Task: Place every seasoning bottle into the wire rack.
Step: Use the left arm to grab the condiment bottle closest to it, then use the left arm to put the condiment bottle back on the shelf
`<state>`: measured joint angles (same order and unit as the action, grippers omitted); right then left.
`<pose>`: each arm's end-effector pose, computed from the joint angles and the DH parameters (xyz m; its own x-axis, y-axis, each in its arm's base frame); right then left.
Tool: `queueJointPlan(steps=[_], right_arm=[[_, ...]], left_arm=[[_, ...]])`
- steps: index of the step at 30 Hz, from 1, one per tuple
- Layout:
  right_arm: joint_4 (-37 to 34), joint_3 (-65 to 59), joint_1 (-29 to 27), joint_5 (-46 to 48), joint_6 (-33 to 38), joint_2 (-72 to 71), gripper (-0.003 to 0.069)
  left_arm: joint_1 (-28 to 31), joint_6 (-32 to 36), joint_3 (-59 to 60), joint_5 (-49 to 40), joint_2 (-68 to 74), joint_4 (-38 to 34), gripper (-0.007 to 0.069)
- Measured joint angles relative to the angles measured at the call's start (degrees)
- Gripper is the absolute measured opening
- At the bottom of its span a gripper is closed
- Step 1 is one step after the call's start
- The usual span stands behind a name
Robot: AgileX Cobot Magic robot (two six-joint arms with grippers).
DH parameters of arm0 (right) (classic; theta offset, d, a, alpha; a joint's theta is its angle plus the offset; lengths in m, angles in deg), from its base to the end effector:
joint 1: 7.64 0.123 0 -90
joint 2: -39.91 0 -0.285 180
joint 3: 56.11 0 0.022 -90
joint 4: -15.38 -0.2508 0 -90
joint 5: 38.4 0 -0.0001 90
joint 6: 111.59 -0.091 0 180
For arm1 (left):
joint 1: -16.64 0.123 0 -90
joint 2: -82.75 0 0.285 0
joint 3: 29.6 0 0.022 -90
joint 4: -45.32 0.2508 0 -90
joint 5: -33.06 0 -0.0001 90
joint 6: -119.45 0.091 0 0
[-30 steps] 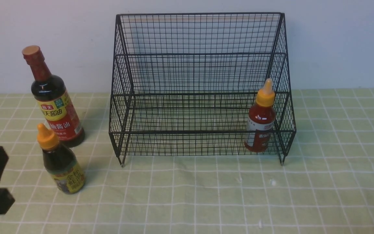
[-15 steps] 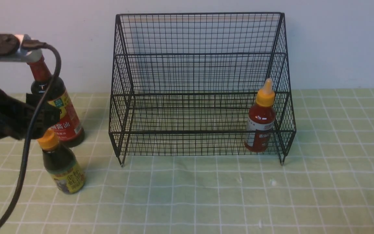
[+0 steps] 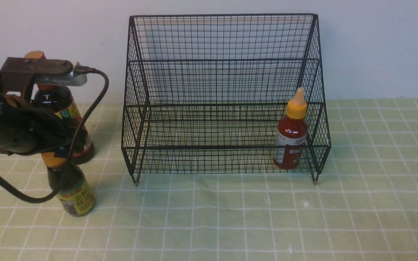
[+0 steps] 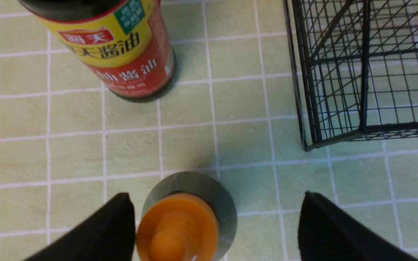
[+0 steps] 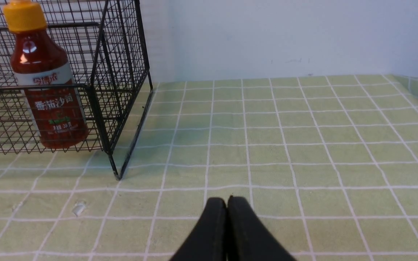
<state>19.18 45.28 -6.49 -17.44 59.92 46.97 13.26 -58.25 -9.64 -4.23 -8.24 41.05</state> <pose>0.0528 -0.0011 0.1728 -0.2841 0.0804 -0.9554 0.0272 0.9968 0.0758 0.2892 -0.0212 0.2717 -0.8308 0.0299 -0.5557 0.0680 0.9965 -0.0481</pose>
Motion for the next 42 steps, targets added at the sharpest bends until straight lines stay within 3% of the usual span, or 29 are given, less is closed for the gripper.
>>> queueJointPlan(steps=[18,20,22,24,31,36,42], right_arm=[[0.00,0.00,0.00,0.00,0.00,0.00,-0.0014],[0.00,0.00,0.00,0.00,0.00,0.00,-0.0014],[0.00,0.00,0.00,0.00,0.00,0.00,-0.0014],[0.00,0.00,0.00,0.00,0.00,0.00,-0.0014],[0.00,0.00,0.00,0.00,0.00,0.00,-0.0014],[0.00,0.00,0.00,0.00,0.00,0.00,-0.0014],[0.00,0.00,0.00,0.00,0.00,0.00,-0.0014]], left_arm=[[0.00,-0.53,-0.05,0.50,3.90,3.43,0.0526],[0.00,-0.53,-0.05,0.77,4.11,3.49,0.0460],[0.00,-0.53,-0.06,0.83,4.11,3.63,0.0339],[0.00,-0.53,-0.11,0.58,4.11,3.71,0.0281],[0.00,-0.53,-2.54,-6.02,2.37,3.36,0.0288],[-0.06,-0.53,-11.19,-13.72,-1.26,1.08,0.0288],[-6.38,-0.48,-22.42,-18.33,-3.10,-0.48,0.0288]])
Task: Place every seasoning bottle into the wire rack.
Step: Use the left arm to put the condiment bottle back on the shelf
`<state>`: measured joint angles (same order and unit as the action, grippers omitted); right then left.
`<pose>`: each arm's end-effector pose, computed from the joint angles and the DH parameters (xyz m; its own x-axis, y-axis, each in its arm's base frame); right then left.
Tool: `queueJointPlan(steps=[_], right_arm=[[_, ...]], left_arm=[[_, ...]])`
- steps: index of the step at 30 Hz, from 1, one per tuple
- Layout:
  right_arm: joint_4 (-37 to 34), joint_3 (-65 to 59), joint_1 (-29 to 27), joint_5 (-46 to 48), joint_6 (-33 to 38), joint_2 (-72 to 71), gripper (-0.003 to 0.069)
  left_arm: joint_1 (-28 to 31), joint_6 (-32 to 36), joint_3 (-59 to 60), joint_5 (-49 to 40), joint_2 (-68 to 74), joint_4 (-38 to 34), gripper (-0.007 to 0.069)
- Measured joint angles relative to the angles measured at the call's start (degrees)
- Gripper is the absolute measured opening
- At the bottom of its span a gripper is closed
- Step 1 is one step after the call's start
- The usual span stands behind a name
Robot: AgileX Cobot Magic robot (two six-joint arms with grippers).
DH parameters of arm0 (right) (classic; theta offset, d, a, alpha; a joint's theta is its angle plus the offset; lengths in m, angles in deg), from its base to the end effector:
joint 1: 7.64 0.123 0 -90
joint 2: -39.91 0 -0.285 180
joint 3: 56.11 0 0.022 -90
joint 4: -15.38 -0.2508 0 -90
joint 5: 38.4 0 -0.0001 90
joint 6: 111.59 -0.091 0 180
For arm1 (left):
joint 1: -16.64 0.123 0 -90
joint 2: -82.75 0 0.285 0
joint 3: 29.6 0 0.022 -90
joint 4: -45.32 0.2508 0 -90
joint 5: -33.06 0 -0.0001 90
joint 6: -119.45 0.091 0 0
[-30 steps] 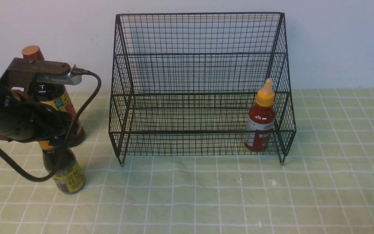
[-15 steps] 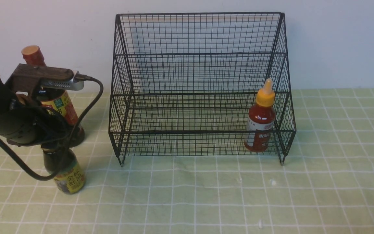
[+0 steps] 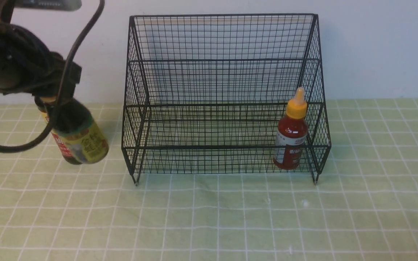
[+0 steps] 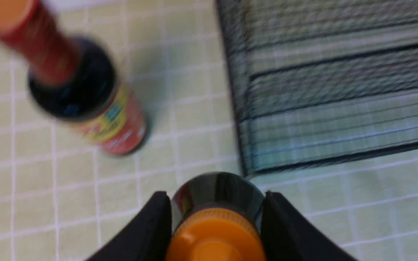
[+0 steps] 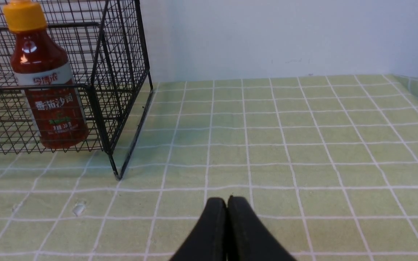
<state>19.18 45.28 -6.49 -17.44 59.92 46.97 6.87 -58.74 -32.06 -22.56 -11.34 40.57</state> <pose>0.0528 -0.0011 0.1728 -0.2841 0.0804 -0.9554 0.0272 0.9968 0.0758 0.2806 -0.0546 0.3892 -0.7467 0.1131 -0.6555 0.2021 0.9774 -0.0616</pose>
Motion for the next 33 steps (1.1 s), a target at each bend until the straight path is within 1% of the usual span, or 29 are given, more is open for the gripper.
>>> queueJointPlan(steps=[2,5,9,10,13,17,24,33], right_arm=[[0.00,0.00,0.00,0.00,0.00,0.00,-0.0014],[0.00,0.00,0.00,0.00,0.00,0.00,-0.0015],[0.00,0.00,0.00,0.00,0.00,0.00,-0.0015],[0.00,0.00,0.00,0.00,0.00,0.00,-0.0015],[0.00,0.00,0.00,0.00,0.00,0.00,-0.0015],[0.00,0.00,0.00,0.00,0.00,0.00,-0.0015],[0.00,0.00,0.00,0.00,0.00,0.00,-0.0015],[0.00,0.00,0.00,0.00,0.00,0.00,-0.0015]], left_arm=[[-3.17,0.00,-2.23,0.12,0.44,-0.39,0.0288],[-6.15,0.00,-3.95,1.17,1.82,-0.92,0.0288],[-8.36,0.00,-4.79,5.54,4.96,-0.93,0.0288],[-8.36,0.00,-4.79,5.80,5.15,-0.93,0.0288],[-8.67,0.00,-4.84,10.41,8.38,-0.61,0.0288],[-8.67,0.12,-4.84,12.97,11.65,-0.22,0.0288],[-8.67,0.18,-4.84,13.49,17.32,1.78,0.0288],[-8.67,0.18,-4.84,12.41,22.04,2.04,0.0288]])
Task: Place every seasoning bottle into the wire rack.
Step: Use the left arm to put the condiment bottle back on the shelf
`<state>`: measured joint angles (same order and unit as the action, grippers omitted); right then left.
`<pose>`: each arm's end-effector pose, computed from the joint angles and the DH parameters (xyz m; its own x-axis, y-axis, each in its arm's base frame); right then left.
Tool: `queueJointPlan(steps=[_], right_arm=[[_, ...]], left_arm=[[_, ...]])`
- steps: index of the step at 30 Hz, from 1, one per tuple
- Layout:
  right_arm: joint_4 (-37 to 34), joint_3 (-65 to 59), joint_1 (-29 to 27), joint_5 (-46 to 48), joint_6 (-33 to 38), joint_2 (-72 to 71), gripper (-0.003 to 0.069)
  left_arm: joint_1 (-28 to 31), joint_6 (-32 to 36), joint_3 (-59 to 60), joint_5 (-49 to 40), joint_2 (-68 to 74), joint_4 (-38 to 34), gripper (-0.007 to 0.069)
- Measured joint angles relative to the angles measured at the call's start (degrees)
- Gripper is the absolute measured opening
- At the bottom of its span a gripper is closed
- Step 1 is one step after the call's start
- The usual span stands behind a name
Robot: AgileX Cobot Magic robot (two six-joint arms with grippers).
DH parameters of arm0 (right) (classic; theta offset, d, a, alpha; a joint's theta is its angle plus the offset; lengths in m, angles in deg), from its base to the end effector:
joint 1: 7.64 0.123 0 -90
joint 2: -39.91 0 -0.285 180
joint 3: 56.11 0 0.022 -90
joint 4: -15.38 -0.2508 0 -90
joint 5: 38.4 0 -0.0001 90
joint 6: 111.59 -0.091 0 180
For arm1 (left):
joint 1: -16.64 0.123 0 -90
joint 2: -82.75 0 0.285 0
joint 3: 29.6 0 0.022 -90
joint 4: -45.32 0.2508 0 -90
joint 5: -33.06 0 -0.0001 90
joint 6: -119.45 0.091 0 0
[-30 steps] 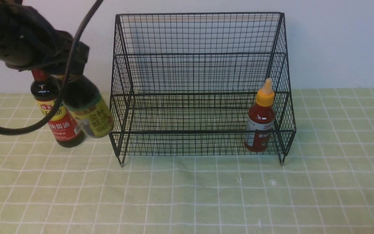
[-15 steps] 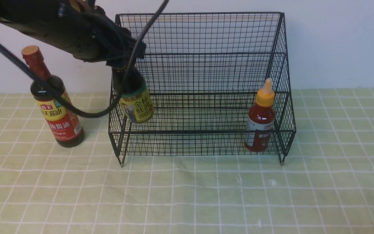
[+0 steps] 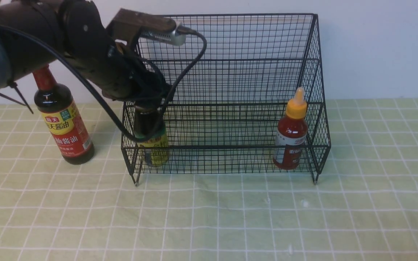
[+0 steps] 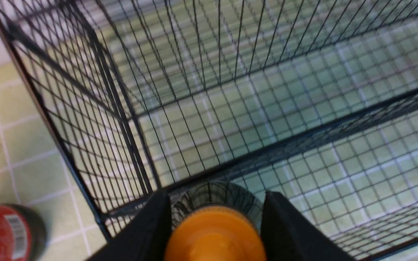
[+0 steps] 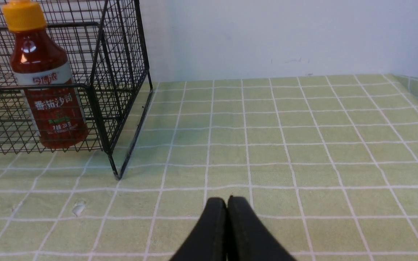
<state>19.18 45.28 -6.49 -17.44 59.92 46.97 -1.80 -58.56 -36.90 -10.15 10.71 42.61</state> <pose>0.0528 -0.0011 0.1728 -0.2841 0.0804 -0.9554 0.0272 0.9968 0.0758 0.3709 -0.1268 0.2959 -0.7658 0.2556 -0.5901 0.3345 0.9421 -0.0260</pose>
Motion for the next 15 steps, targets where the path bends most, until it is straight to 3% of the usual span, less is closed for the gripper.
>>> queueJointPlan(steps=[5,12,15], right_arm=[[0.00,0.00,0.00,0.00,0.00,0.00,-0.0015],[0.00,0.00,0.00,0.00,0.00,0.00,-0.0015],[0.00,0.00,0.00,0.00,0.00,0.00,-0.0015]], left_arm=[[-0.11,0.04,-0.24,0.47,0.34,0.00,0.0299],[-0.11,-0.31,-0.24,-2.01,-1.62,0.71,0.0505],[-0.11,-1.99,-0.24,-2.47,-4.70,3.05,0.0503]])
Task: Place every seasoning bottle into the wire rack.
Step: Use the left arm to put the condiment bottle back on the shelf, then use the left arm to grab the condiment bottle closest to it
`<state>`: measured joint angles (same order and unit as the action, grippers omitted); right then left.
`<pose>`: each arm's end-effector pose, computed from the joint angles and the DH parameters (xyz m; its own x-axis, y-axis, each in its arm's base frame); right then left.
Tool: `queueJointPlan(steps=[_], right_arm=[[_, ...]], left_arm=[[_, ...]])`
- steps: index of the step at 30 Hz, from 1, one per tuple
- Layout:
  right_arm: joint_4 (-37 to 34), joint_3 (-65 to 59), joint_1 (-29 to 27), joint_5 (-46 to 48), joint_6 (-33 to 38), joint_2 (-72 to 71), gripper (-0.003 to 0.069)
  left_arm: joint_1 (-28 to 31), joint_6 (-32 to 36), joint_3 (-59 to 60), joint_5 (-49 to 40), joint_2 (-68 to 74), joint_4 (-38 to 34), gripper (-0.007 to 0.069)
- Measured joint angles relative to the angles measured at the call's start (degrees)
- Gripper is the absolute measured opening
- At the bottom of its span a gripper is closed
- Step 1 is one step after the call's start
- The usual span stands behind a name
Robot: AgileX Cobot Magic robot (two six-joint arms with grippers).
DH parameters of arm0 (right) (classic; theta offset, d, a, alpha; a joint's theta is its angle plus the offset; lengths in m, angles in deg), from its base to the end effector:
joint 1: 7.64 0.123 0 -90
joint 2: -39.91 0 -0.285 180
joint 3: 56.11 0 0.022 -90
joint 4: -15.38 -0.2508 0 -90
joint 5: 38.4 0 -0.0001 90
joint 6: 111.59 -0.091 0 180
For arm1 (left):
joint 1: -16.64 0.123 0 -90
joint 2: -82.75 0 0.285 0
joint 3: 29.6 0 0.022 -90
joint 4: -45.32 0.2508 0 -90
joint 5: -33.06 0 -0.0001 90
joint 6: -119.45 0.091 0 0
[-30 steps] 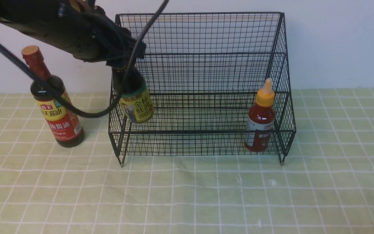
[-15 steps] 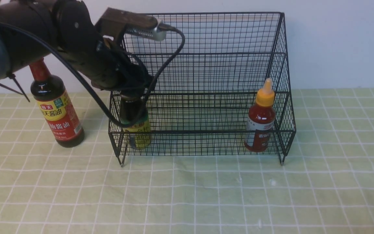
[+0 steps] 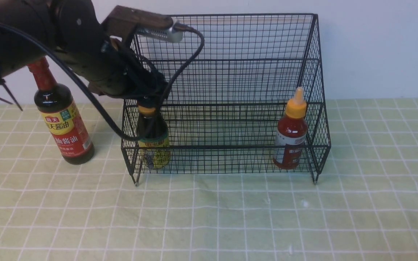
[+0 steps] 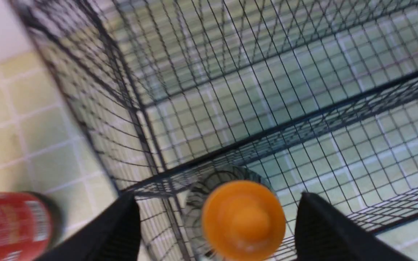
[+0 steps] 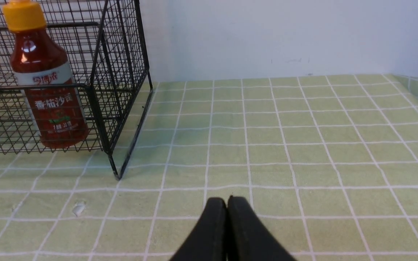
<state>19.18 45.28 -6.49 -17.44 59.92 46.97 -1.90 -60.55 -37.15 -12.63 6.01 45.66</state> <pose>0.0528 -0.0011 0.1728 -0.2841 0.0804 -0.9554 0.0272 0.9968 0.0758 0.3545 -0.1185 0.3262 -0.7396 0.2524 -0.6239 0.3185 0.9479 0.0059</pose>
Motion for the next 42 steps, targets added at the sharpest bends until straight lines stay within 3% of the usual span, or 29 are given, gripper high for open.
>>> queueJointPlan(steps=[3,8,10,16,21,27,31,37,42], right_arm=[[0.00,0.00,0.00,0.00,0.00,0.00,-0.0015],[0.00,0.00,0.00,0.00,0.00,0.00,-0.0015],[0.00,0.00,0.00,0.00,0.19,0.00,-0.0015],[0.00,0.00,0.00,0.00,1.09,0.00,-0.0015],[0.00,0.00,0.00,0.00,1.04,0.00,-0.0015],[0.00,0.00,0.00,0.00,1.04,0.00,-0.0015],[0.00,0.00,0.00,0.00,1.04,0.00,-0.0015],[0.00,0.00,0.00,0.00,1.04,0.00,-0.0015],[0.00,0.00,0.00,0.00,1.04,0.00,-0.0015]], left_arm=[[0.00,-3.14,0.00,-0.44,-4.44,6.08,0.0414],[0.95,-10.26,0.00,-2.62,-12.50,18.17,0.0106],[2.85,-13.11,-0.06,-4.16,-14.93,21.26,0.0036],[13.38,-17.76,-0.41,-8.07,-16.94,20.92,0.0003],[18.75,-15.84,-0.41,-8.12,-14.83,15.32,0.0004],[19.08,-8.10,-0.41,-2.78,-13.25,10.86,0.0076],[19.08,-2.17,-0.41,1.78,-12.21,7.01,0.0232],[19.08,-1.04,-0.41,4.01,-8.16,6.46,0.0483],[19.08,-1.02,-0.41,4.27,-3.88,6.72,0.0549]])
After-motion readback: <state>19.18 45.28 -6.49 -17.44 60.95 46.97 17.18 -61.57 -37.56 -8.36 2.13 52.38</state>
